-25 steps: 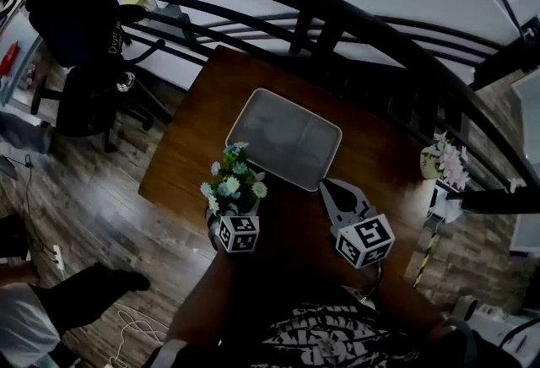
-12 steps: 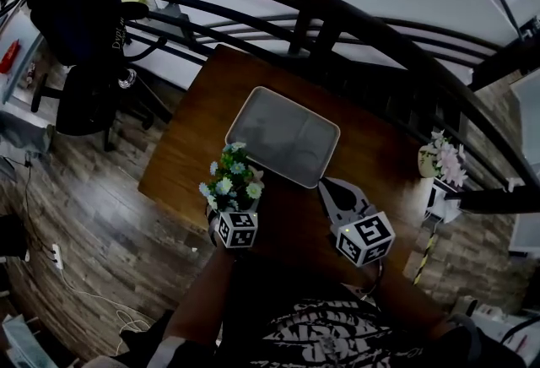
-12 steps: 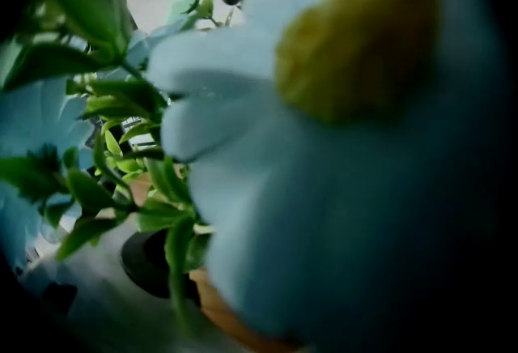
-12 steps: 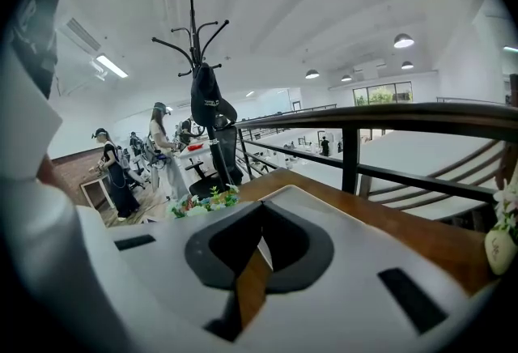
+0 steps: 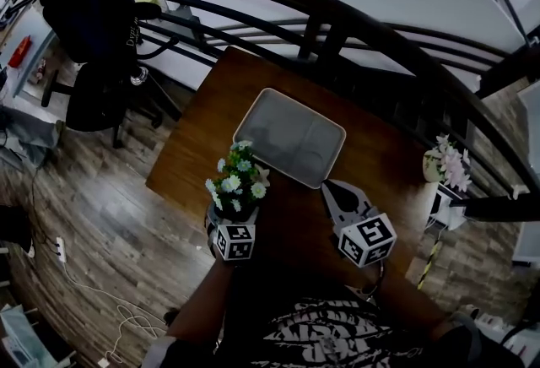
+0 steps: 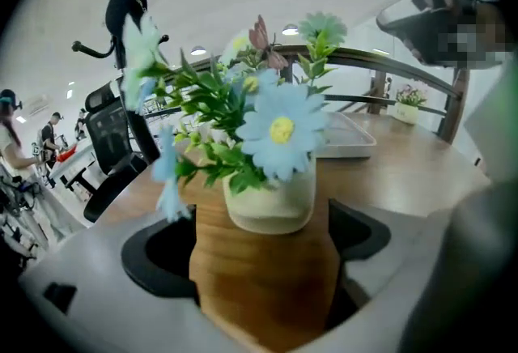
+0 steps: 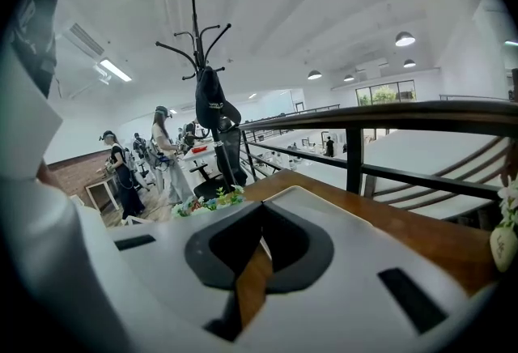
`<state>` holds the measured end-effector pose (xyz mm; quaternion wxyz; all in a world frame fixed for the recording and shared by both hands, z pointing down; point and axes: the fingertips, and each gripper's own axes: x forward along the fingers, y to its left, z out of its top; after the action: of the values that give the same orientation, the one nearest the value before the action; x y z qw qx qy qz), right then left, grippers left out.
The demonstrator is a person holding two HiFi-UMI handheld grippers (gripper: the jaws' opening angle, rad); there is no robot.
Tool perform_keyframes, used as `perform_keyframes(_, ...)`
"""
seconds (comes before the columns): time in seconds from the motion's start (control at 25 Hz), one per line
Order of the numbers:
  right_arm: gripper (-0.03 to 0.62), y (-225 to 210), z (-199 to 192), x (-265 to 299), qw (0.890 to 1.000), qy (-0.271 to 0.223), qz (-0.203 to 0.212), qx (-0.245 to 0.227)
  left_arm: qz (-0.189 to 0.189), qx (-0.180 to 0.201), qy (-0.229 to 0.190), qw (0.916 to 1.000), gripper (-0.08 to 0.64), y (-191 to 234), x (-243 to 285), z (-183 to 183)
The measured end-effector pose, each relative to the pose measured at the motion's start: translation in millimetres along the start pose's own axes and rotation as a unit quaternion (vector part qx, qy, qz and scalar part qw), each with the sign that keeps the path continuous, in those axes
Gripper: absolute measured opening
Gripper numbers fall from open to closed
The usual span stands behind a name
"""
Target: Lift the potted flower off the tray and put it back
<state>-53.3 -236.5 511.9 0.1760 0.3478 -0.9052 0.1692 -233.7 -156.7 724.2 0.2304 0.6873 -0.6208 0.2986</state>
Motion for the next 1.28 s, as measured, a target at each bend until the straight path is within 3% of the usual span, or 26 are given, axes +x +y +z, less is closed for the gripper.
perform_keyframes(0.52,-0.002,9,-5,9,1.0,-0.003,0.014,0.002,0.014,-0.021,0.011,0.9996,0.526,4,-14,-20)
perform_keyframes(1.04,-0.002,-12,-15,15,1.0,0.014,-0.006,0.008,-0.015,-0.022,-0.019,0.9995,0.526,-5,31,25)
perform_keyframes(1.28,-0.002,-26,-19,12,1.0,0.017,-0.018,0.016,-0.036,-0.013,-0.012,0.9992,0.526,-16,49,34)
